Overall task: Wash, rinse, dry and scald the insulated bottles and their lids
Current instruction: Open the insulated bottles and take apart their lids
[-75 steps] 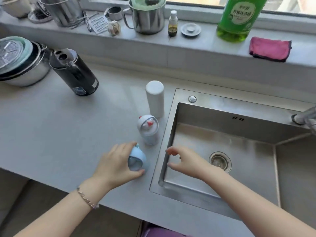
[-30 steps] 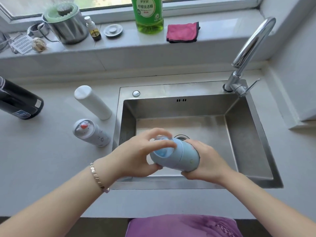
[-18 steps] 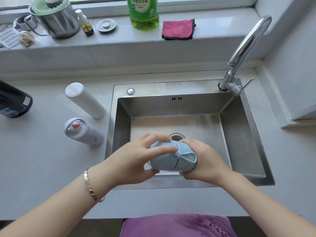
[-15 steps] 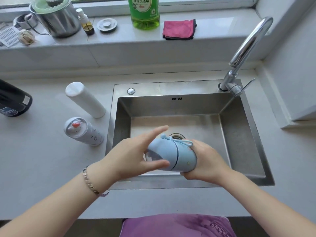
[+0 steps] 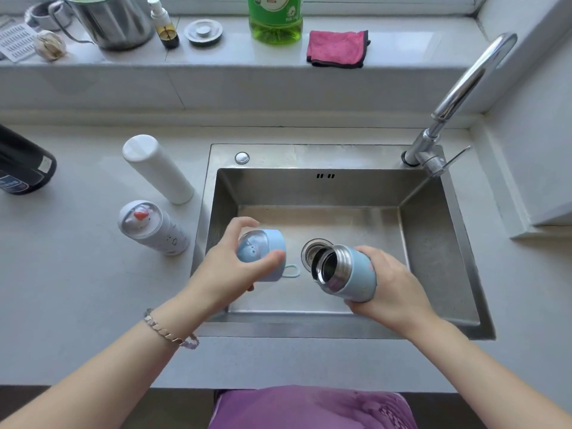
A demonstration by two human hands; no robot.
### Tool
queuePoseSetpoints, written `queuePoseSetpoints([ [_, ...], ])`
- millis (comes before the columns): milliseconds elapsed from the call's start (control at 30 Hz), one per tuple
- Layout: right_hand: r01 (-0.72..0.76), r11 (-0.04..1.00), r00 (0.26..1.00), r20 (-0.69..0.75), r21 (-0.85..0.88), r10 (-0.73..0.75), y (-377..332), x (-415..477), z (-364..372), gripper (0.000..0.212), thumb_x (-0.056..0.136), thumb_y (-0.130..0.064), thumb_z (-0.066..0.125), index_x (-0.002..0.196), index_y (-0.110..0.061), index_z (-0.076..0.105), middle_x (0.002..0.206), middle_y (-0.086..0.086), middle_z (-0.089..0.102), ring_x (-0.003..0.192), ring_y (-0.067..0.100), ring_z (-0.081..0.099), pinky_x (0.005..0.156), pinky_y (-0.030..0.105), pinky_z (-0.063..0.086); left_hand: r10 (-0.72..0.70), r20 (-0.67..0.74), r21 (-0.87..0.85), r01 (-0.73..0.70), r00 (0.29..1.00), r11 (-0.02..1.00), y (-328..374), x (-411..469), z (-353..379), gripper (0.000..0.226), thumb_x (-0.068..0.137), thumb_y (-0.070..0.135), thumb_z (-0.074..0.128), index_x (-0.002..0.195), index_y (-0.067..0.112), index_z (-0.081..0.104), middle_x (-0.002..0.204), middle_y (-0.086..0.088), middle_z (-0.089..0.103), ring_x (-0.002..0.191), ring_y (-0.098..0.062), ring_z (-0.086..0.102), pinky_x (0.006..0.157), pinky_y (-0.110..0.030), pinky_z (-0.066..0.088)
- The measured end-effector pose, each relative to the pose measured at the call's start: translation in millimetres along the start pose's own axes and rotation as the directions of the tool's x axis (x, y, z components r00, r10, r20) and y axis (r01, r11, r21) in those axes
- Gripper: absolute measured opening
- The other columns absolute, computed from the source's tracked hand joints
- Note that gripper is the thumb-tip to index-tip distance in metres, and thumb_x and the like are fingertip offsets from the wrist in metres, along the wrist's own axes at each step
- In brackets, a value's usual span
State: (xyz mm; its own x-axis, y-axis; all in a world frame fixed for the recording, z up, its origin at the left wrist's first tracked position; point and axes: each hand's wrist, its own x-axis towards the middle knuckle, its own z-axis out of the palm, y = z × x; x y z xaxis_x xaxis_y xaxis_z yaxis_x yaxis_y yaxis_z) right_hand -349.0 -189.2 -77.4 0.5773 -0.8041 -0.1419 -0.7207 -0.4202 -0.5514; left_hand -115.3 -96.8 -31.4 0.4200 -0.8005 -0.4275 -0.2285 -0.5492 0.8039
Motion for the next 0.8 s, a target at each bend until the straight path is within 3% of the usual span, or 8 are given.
queuePoseSetpoints([
  [100,-0.058,0.979,0.995,0.068,-0.198,0.073,12.2,10.5,-8.7,0.071,0.058,-0.026,0.077,0.122,-0.02,0.048,0.105,0.001,0.058,0.096,0.026,0.054,0.071,0.028,0.032,-0.083,-0.039,0.282,0.091,0.996,0.955,-14.8,1.2,-6.1,0.056,0.064,0.056,0.072,0.106,0.034,0.042,0.092,0.008,0.06,0.072,-0.017,0.061,0.072,-0.034,0.052],
  [200,-0.034,0.834,0.956,0.225,-0.551,0.188,18.7,27.6,-15.9,0.065,0.063,-0.035,0.07,0.12,-0.023,0.041,0.105,0.001,0.055,0.098,0.025,0.053,0.073,0.03,0.035,-0.066,-0.078,0.492,0.096,0.995,0.865,-26.3,-0.8,-5.1,0.052,0.072,0.055,0.067,0.113,0.035,0.044,0.104,0.006,0.056,0.089,-0.017,0.057,0.072,-0.028,0.042],
  [267,-0.008,0.759,0.924,0.285,-0.651,0.254,19.3,35.8,-15.4,0.063,0.064,-0.036,0.069,0.117,-0.022,0.039,0.107,0.002,0.053,0.099,0.024,0.052,0.072,0.029,0.034,-0.045,-0.084,0.56,0.085,0.995,0.824,-33.8,-2.6,-6.6,0.056,0.072,0.057,0.065,0.119,0.036,0.042,0.11,0.006,0.053,0.097,-0.017,0.055,0.073,-0.027,0.039],
  [667,0.149,0.476,0.872,0.343,-0.867,0.351,3.4,53.8,-20.3,0.064,0.072,-0.033,0.071,0.126,-0.023,0.037,0.119,0.002,0.05,0.108,0.02,0.05,0.078,0.028,0.032,-0.098,-0.164,0.495,0.168,0.982,0.852,-69.5,-8.0,-28.4,0.058,0.073,0.058,0.065,0.123,0.037,0.044,0.118,0.004,0.054,0.102,-0.021,0.056,0.08,-0.03,0.044],
  [800,0.179,0.37,0.841,0.337,-0.912,0.423,-3.9,56.3,-22.9,0.06,0.077,-0.031,0.067,0.128,-0.019,0.038,0.125,0.004,0.048,0.115,0.023,0.048,0.091,0.031,0.036,-0.101,-0.173,0.496,0.175,0.98,0.851,-70.0,-5.6,-27.7,0.058,0.072,0.058,0.066,0.123,0.038,0.045,0.116,0.003,0.054,0.102,-0.021,0.055,0.079,-0.03,0.042],
])
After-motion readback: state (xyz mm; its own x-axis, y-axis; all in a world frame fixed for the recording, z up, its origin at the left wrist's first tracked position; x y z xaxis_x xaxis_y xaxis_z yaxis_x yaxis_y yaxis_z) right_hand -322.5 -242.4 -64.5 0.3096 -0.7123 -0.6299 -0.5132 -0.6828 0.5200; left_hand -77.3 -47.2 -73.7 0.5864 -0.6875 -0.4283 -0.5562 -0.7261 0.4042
